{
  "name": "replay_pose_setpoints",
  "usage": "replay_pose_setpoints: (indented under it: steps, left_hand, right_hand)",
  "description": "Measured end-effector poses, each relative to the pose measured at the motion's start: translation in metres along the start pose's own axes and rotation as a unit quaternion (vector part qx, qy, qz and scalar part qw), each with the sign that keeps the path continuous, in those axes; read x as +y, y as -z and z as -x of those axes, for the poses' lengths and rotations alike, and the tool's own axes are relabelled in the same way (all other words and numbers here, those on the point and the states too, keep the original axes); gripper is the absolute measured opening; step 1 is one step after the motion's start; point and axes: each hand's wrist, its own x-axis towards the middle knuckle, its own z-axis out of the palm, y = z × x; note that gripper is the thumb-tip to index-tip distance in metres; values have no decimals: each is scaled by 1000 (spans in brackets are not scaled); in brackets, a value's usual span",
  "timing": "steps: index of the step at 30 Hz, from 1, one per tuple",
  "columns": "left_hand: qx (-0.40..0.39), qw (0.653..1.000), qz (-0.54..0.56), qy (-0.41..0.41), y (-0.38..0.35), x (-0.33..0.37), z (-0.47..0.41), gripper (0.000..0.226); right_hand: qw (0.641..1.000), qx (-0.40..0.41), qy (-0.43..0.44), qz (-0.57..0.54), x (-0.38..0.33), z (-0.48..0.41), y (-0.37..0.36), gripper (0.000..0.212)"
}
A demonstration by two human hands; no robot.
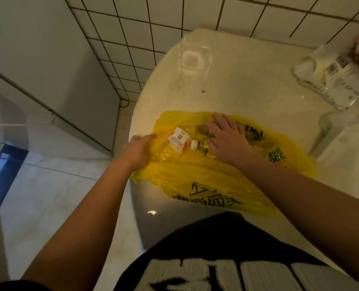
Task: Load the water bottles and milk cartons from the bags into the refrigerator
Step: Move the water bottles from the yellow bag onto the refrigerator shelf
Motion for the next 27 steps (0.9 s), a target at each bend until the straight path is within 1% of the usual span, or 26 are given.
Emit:
replay_pose_setpoints:
  steps: [2, 5, 7, 8, 9, 11, 12, 13, 14, 15, 17, 18, 20, 23, 25, 27]
  left_hand:
    - [10, 1000, -23, 10, -4, -6, 16, 76]
    - [25, 999, -45, 11, -20, -19, 41, 82]
    - [61, 997, -35, 23, -30, -18, 55, 77]
    - [107, 994, -19, 19, -34, -14, 62, 70]
    - [172, 985, 1, -1, -37, -7, 70, 62]
    - [295, 952, 39, -69, -40, 7, 81, 47]
    - [334, 936, 48, -100, -42, 15, 84, 43]
    - [350, 928, 48, -120, -43, 23, 84, 41]
    - [342, 931, 45, -121, -44, 30, 83, 43]
    - [312, 944, 38, -103, -45, 37, 78, 49]
    - [234, 972, 7, -35, -46, 44, 66, 67]
    - [206, 978, -12, -4, -48, 46, 60, 72]
    - [181, 982, -42, 21, -55, 47, 52, 74]
    - [175, 982, -55, 38, -56, 51, 46, 71]
    - [155, 985, -45, 57, -50, 53, 42, 71]
    - [123, 990, -4, 75, -41, 56, 39, 74]
  right_hand:
    - [998, 39, 39, 7, 2, 12, -2, 55]
    - [990, 87, 102, 49, 5, 25, -6, 45]
    - [990, 56, 103, 75, 5, 29, -6, 49]
    - [992, 24, 91, 82, 4, 29, -5, 54]
    - [993, -8, 76, 86, 3, 28, -4, 59]
    - [993, -42, 57, 96, -1, 23, -2, 64]
    - [992, -53, 53, 104, -4, 21, -2, 65]
    - [991, -62, 49, 110, -7, 19, -3, 66]
    - [990, -73, 44, 111, -10, 18, -4, 67]
    - [990, -83, 34, 106, -12, 16, -5, 68]
    - [991, -98, 4, 94, -12, 16, -8, 70]
    - [991, -100, -9, 91, -11, 17, -8, 72]
    - [991, -98, -28, 86, -7, 19, -9, 74]
    - [992, -87, -50, 74, -4, 22, -7, 69]
    - [993, -82, -55, 63, -4, 23, -6, 63]
    - [995, -65, -53, 45, -3, 26, -5, 56]
